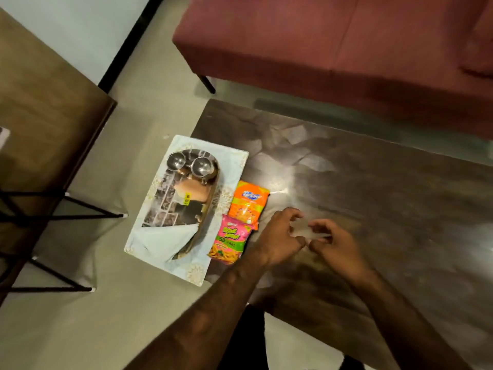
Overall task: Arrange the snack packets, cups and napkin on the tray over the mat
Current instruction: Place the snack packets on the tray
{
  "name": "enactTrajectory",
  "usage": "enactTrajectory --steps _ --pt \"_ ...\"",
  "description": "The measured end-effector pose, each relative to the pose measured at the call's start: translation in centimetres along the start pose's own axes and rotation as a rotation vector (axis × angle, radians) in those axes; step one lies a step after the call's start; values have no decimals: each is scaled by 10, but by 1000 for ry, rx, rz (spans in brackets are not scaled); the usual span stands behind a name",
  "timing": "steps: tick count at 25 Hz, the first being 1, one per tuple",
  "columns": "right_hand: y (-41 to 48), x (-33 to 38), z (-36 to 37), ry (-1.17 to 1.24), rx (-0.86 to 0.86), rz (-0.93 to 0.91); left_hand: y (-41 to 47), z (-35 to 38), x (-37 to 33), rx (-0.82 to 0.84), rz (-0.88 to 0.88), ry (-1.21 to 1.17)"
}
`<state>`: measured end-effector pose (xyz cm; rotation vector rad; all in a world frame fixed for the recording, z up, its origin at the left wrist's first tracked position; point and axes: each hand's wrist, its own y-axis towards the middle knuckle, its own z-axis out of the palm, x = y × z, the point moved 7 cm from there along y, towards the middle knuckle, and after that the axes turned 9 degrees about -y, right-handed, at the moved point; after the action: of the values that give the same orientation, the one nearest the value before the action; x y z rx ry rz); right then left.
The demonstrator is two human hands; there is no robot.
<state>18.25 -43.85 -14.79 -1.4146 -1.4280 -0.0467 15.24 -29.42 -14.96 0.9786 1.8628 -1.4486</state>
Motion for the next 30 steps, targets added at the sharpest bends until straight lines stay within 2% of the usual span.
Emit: enactTrajectory --steps 6,8,15,19,23,26,30 --pt "84 44 134 25 78 182 9 -129 92 -210 -127 -121" --pt "112 49 156 4 56 235 8 -150 117 -205 -215 -121" --pt "152 36 185 54 -137 397 11 -179 160 -155 -381 -133" --pt "155 48 170 -4 -252 398 12 -192 170 -110 -461 -168" --pt "141 84 139 20 -334 320 16 -210 166 -24 -473 -250" --pt "116 113 140 108 -246 294 15 -239 162 -96 -437 -309" --pt "87 133 200 186 56 425 12 -285 168 -175 -453 -364"
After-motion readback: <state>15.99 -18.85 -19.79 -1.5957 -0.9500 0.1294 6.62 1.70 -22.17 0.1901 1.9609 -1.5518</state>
